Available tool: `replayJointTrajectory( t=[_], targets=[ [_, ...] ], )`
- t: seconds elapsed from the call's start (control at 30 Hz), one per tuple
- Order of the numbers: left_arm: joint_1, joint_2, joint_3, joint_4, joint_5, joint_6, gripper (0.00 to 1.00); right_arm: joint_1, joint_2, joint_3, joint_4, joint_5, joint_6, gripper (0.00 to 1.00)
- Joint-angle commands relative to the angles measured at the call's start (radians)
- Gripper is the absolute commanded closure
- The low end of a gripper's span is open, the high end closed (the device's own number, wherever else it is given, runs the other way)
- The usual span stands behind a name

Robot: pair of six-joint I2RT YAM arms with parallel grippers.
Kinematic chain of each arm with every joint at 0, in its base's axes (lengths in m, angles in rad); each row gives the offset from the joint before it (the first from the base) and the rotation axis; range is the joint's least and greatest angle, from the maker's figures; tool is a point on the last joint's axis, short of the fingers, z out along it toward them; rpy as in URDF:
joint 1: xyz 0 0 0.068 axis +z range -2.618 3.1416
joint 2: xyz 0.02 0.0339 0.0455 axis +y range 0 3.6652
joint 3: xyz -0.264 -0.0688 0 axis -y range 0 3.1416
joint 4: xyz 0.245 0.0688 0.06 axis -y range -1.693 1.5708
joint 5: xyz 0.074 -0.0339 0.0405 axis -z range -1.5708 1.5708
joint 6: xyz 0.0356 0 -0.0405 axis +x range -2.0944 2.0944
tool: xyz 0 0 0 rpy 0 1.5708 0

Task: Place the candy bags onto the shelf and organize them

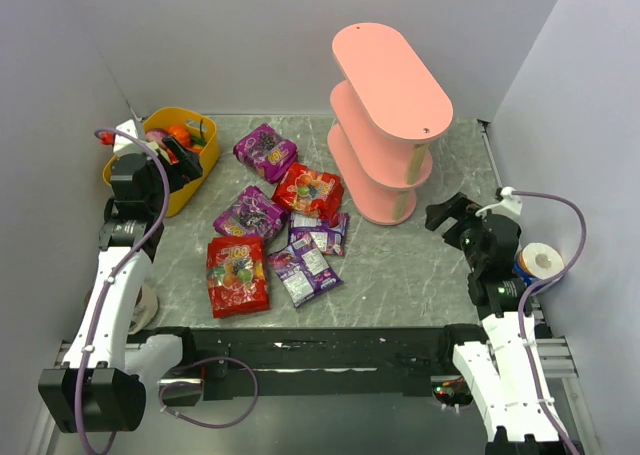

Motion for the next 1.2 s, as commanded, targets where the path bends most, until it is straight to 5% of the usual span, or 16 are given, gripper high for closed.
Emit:
replayJointTrajectory(
  t=[0.0,0.33,0.53,0.83,1.17],
  targets=[
    [-0.001,-0.017,0.041,-0.031,-0.045,-0.028,0.04,0.004,-0.011,-0.060,0.052,-0.257,-0.034,0.00],
    [-0.001,-0.039,0.055,-0.046,0.126,0.018,0.04,0.081,-0.080,-0.157,0.136,-0.377,-0.013,0.00],
    [-0.001,-0.080,0.020,-0.032,0.241,0.004,0.04,0.332,-0.034,-0.151,0.196,-0.251,0.010,0.00],
    [-0.001,-0.157,-0.061,-0.023,0.272,-0.047,0.04,0.720,0.321,0.024,0.276,-0.094,0.003,0.00],
    [-0.001,-0.212,-0.057,-0.106,0.291,-0.074,0.04,0.909,0.838,0.368,0.250,-0.162,-0.069,0.02]
  ],
)
